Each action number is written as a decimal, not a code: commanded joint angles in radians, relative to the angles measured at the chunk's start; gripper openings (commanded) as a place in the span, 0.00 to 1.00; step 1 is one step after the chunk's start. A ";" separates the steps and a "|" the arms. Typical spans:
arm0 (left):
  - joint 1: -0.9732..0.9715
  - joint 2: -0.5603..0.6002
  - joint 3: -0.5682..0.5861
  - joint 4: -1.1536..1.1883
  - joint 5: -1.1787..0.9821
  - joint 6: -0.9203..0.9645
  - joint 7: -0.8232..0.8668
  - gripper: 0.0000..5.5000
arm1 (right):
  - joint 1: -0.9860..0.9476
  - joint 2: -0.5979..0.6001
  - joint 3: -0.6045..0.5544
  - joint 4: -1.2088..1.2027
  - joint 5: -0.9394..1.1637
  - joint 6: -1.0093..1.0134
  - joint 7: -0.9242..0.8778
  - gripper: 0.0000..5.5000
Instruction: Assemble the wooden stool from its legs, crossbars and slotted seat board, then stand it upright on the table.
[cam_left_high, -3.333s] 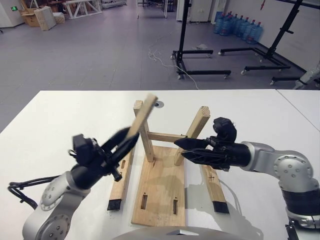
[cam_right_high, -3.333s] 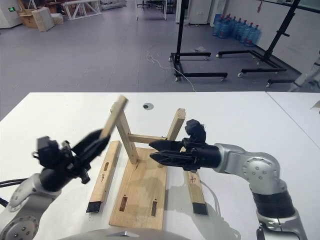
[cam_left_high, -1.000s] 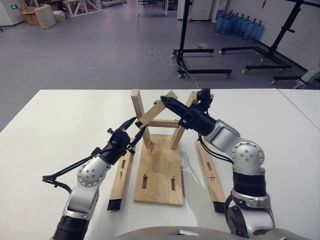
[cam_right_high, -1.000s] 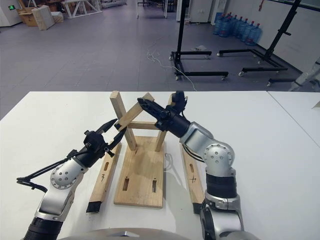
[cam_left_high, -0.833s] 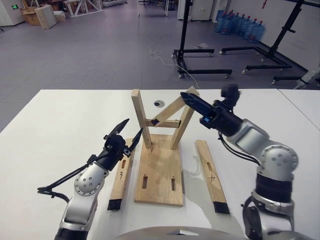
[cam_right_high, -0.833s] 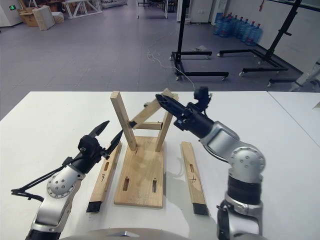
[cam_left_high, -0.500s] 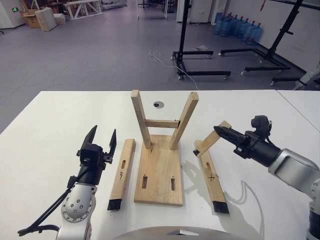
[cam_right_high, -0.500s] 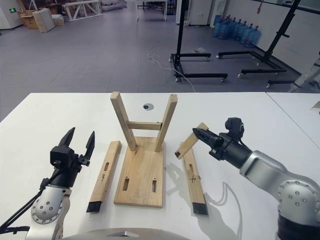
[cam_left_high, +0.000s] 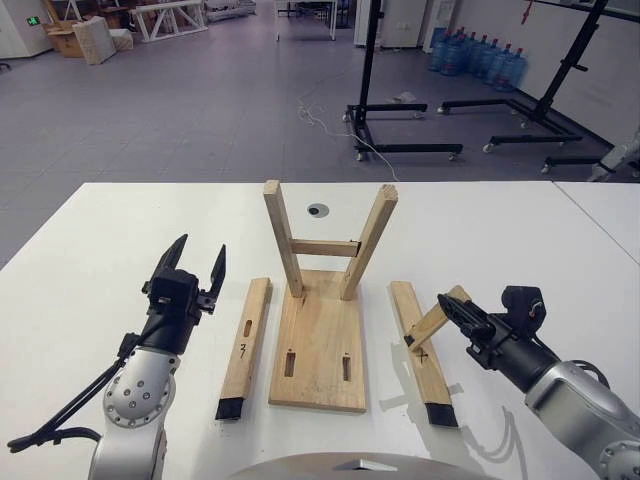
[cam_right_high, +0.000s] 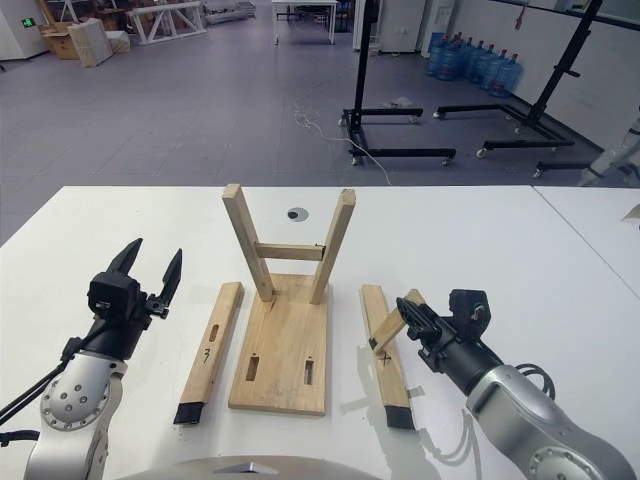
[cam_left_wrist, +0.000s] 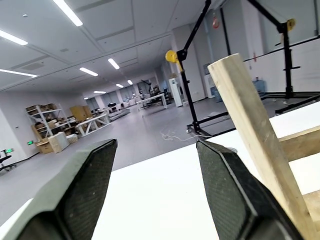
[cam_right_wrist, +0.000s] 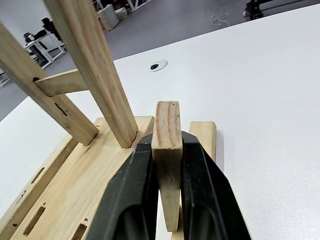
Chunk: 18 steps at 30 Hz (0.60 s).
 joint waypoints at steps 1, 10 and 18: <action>-0.010 0.027 0.022 0.006 -0.014 0.024 -0.023 0.53 | 0.040 0.034 0.017 -0.008 -0.053 -0.042 -0.002 0.07; -0.027 0.046 0.031 0.032 -0.022 0.013 -0.043 0.53 | 0.045 0.089 0.027 -0.006 -0.071 -0.101 -0.013 0.07; -0.037 0.063 0.049 0.045 -0.048 0.001 -0.061 0.53 | 0.001 0.101 0.013 0.004 -0.072 -0.105 -0.087 0.07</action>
